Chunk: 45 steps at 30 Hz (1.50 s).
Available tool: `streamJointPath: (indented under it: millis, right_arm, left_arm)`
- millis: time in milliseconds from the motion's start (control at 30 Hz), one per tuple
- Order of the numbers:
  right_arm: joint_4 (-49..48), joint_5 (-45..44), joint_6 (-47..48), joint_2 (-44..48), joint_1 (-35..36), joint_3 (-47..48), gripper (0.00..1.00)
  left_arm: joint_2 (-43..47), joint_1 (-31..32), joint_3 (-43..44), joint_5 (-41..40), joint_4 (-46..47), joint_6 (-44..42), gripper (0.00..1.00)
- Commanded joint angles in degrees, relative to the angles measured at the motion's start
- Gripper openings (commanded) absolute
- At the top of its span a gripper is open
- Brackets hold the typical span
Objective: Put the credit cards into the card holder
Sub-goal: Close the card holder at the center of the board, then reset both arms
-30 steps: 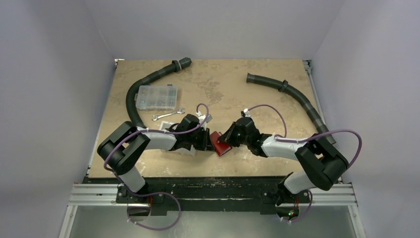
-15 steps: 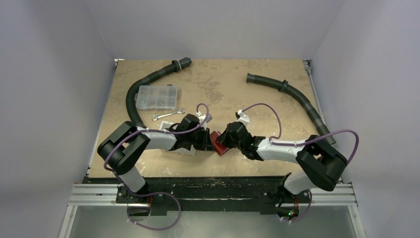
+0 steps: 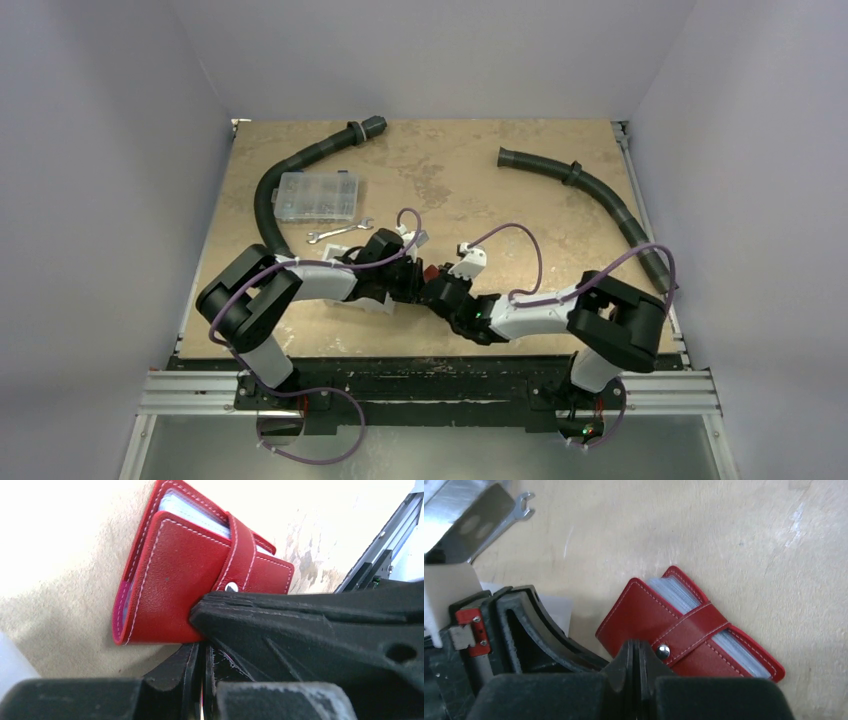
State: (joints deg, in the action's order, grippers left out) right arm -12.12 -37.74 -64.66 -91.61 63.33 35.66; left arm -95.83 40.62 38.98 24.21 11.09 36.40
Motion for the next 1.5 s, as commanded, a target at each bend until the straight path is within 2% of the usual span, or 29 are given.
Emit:
streamJointPath:
  millis: [0, 100, 300, 367, 433, 567, 633, 700, 767, 833, 900, 1033, 1133, 1267, 1333, 1467]
  right_arm:
    - [21.5, 18.3, -8.0, -12.4, 10.4, -2.7, 0.00]
    - [22.7, 18.4, -10.4, -11.5, 11.8, -3.6, 0.00]
    - [13.1, 24.6, -6.1, -5.9, 10.3, -7.3, 0.00]
    - [15.8, 24.5, -3.1, -2.7, 8.9, -4.2, 0.00]
    - [22.5, 22.2, -0.9, 1.6, 6.7, 0.7, 0.01]
    - [34.5, 18.6, 8.5, 9.7, -0.4, 13.2, 0.19]
    - [39.9, 15.6, 13.7, 11.8, -3.1, 19.0, 0.33]
    - [44.1, 15.9, 18.8, 13.3, -7.0, 24.2, 0.48]
    - [46.2, 17.8, 23.6, 15.2, -11.3, 27.9, 0.56]
    - [47.9, 17.5, 28.4, 18.6, -14.6, 31.1, 0.64]
    - [48.9, 16.8, 32.9, 22.6, -17.0, 35.4, 0.76]
    - [50.5, 12.0, 42.5, 29.6, -17.6, 46.9, 0.97]
    - [48.1, 9.3, 49.2, 33.7, -17.6, 53.8, 0.99]
    - [40.6, 3.8, 56.4, 38.9, -17.6, 58.2, 0.99]
    - [37.7, 2.8, 58.5, 40.8, -17.6, 59.3, 0.99]
    - [37.9, 1.6, 59.3, 42.7, -17.6, 60.8, 0.99]
  left_arm:
    - [1.0, -0.3, 3.1, -5.0, 4.3, -0.9, 0.00]
    - [1.1, -0.3, 3.0, -4.9, 4.2, -0.7, 0.00]
    - [2.3, -0.3, 3.0, -4.9, 3.0, -1.2, 0.00]
    - [2.8, -0.4, 3.4, -5.0, 1.8, -1.6, 0.00]
    - [3.3, -0.3, 3.9, -4.9, 1.0, -1.8, 0.00]
    - [4.5, -0.3, 5.6, -3.8, -1.3, -1.9, 0.08]
    - [5.6, -0.3, 6.5, -2.3, -2.0, -1.5, 0.12]
    - [7.7, -0.3, 7.8, -1.0, -3.1, -1.0, 0.19]
    - [10.6, -0.3, 9.8, 0.2, -5.7, -0.7, 0.24]
    - [14.4, -0.3, 13.1, -0.9, -10.6, -1.8, 0.29]
    - [18.7, -0.4, 17.7, -4.5, -21.2, -4.9, 0.32]
    - [28.7, -0.5, 30.3, -14.5, -35.2, -11.8, 0.40]
    - [35.8, -0.6, 37.9, -23.1, -38.9, -16.5, 0.48]
    - [42.3, -0.6, 46.5, -31.7, -37.2, -21.2, 0.58]
    - [43.9, -0.5, 50.0, -33.8, -35.5, -23.5, 0.62]
    - [44.5, -0.6, 56.1, -35.4, -34.7, -26.5, 0.64]
